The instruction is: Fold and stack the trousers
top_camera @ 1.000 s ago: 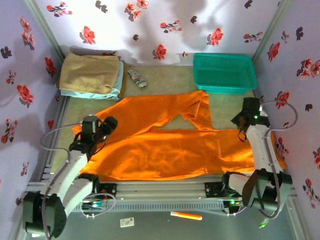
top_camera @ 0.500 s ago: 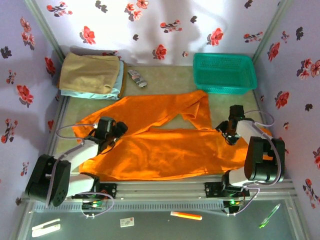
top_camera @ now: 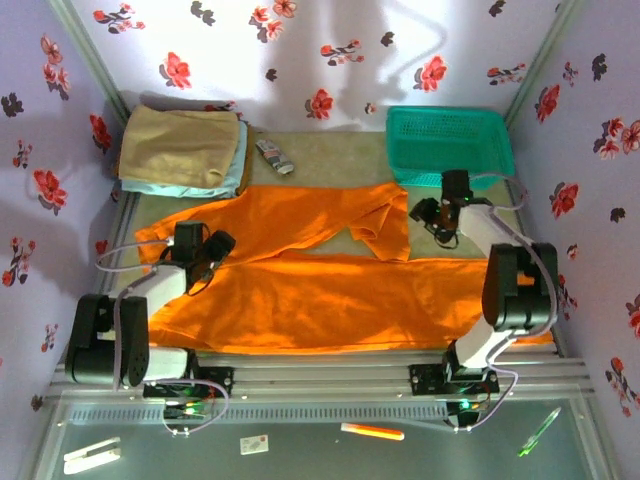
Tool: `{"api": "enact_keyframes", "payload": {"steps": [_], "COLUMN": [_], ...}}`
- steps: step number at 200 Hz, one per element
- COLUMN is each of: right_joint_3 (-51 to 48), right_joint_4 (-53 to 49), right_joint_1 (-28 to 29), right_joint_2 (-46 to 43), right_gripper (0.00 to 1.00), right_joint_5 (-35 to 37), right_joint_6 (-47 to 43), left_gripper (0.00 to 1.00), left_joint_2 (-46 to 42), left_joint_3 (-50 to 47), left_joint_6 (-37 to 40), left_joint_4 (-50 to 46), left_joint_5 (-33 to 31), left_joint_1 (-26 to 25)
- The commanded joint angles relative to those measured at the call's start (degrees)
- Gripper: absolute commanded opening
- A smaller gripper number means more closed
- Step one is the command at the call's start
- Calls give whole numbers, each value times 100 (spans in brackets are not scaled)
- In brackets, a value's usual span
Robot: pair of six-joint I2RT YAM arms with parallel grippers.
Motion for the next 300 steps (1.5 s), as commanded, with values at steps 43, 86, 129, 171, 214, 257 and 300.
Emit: {"api": "enact_keyframes", "payload": {"steps": [43,86,129,171,214,257,300], "right_joint_3": [-66,365,1476,2549,1471,-424,158], "right_joint_4": [63,-465,-1494,-2219,-2203,-1581,-1531], "right_joint_1": [317,308,238,250,199,-960,-954], "right_joint_2": [565,-164,-968,-1270,-2591,-3867,-3606], "right_gripper": [27,0,0,0,0,0,0], "right_joint_5": [-335,75,1417,2058,3516,3101,2460], "right_joint_6": [-90,-302,-744,-1242,-1504,-935,-861], "left_gripper": [80,80,80,78,77,77,77], "left_joint_2": [-1240,-1819,-2119,-2119,-1745,-2021,-2003], "left_joint_3": [109,261,436,485,713,398,442], "left_joint_6": [329,331,372,262,368,306,363], "left_joint_4": [-1181,-1539,-1712,-1455,-1368,-1212,-1268], "left_joint_5": [178,260,488,661,661,641,705], "left_joint_1": [48,52,39,-266,-889,-926,-930]}}
